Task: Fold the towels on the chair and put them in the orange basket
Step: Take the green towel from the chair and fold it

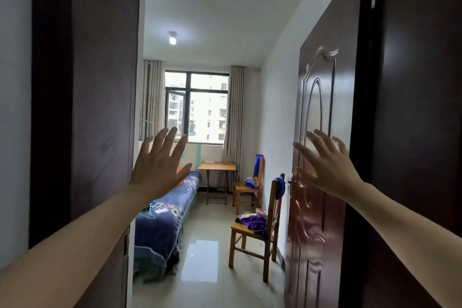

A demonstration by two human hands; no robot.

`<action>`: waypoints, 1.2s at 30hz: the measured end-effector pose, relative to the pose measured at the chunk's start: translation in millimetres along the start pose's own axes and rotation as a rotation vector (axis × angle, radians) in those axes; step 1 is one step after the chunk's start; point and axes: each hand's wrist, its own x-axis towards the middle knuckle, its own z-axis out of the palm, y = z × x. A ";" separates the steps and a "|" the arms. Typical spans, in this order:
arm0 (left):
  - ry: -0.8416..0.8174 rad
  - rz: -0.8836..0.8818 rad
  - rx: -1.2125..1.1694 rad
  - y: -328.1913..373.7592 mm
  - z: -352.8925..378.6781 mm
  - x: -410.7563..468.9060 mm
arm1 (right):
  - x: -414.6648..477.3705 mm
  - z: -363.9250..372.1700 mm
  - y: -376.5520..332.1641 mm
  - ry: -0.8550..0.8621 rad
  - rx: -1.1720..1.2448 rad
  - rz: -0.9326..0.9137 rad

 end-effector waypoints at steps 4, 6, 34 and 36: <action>0.011 0.005 -0.008 -0.6 17.7 -15.0 | -3.0 5.7 -14.8 0.027 0.010 -0.006; 0.040 0.037 0.007 -2.4 28.7 -23.2 | -7.0 12.8 -23.9 0.003 0.029 -0.014; -0.151 0.083 -0.143 108.1 165.7 26.2 | -55.7 140.6 10.6 -0.149 0.045 -0.064; -0.142 0.087 -0.132 125.9 182.5 41.8 | -60.1 167.7 22.1 -0.121 0.033 -0.095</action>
